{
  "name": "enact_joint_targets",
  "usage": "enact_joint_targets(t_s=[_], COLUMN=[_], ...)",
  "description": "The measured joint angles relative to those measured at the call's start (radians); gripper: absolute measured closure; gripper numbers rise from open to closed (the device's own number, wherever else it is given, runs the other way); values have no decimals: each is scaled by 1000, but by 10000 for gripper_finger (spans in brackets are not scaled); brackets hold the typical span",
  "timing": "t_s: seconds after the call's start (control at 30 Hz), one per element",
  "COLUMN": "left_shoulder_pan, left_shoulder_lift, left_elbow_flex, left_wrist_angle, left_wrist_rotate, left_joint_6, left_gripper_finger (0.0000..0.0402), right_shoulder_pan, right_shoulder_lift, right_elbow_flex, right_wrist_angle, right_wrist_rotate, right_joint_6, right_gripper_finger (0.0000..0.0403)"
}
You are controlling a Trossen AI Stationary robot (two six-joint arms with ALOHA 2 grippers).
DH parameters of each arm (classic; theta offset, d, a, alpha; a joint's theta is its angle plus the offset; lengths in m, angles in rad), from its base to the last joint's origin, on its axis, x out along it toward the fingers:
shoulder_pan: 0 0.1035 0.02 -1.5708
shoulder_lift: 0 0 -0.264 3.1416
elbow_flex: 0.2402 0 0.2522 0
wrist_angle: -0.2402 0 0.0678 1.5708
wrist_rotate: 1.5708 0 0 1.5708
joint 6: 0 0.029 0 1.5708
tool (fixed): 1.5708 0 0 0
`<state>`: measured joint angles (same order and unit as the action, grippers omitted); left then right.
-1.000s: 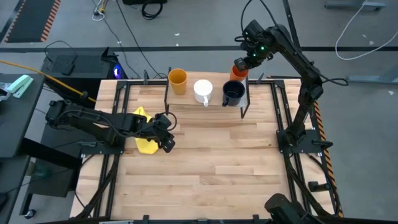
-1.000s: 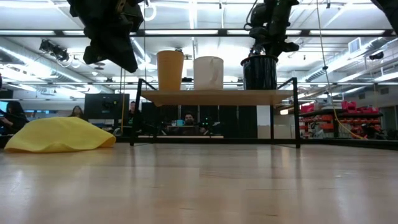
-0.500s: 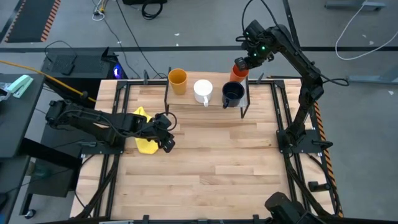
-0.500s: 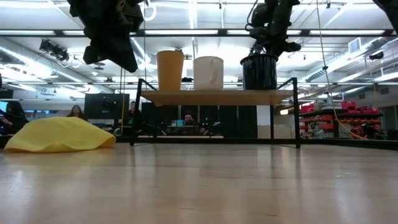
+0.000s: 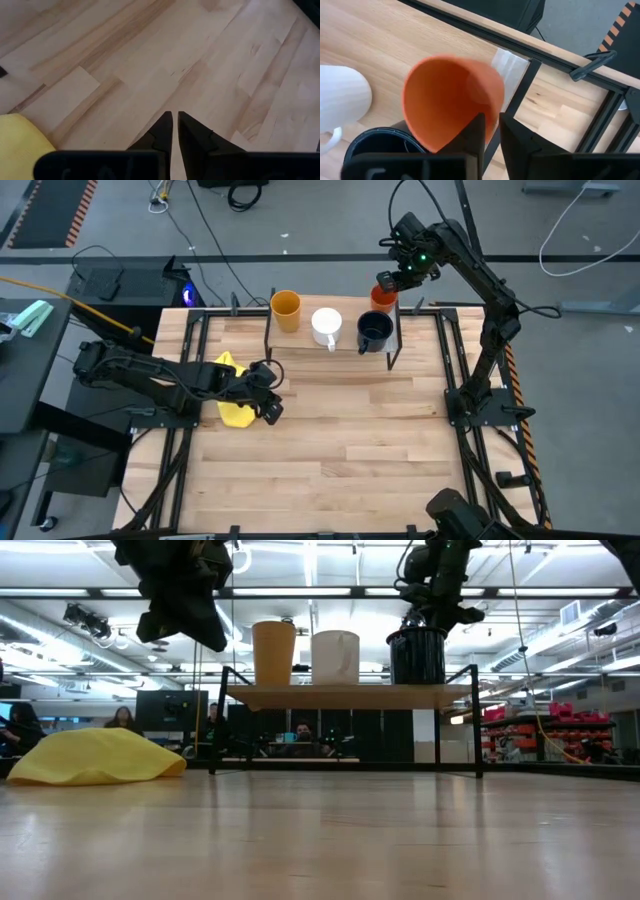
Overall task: Stack small to large cups/mugs on shelf
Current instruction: Put the orange cup on the shelf, then return to Home Position
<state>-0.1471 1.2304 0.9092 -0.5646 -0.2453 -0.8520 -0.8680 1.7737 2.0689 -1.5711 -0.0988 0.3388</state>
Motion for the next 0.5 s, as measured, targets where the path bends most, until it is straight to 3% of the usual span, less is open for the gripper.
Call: enact_joint_targets(t_s=[0.5], left_shoulder_pan=[0], left_shoulder_lift=[0], left_elbow_flex=[0], left_wrist_angle=[18], left_wrist_rotate=[0], left_joint_6=[1], left_gripper_finger=[370], right_shoulder_pan=[-4], right_shoulder_lift=[1], right_elbow_flex=[0], right_wrist_angle=[0], right_wrist_rotate=[1], right_joint_6=[1], right_gripper_finger=[331])
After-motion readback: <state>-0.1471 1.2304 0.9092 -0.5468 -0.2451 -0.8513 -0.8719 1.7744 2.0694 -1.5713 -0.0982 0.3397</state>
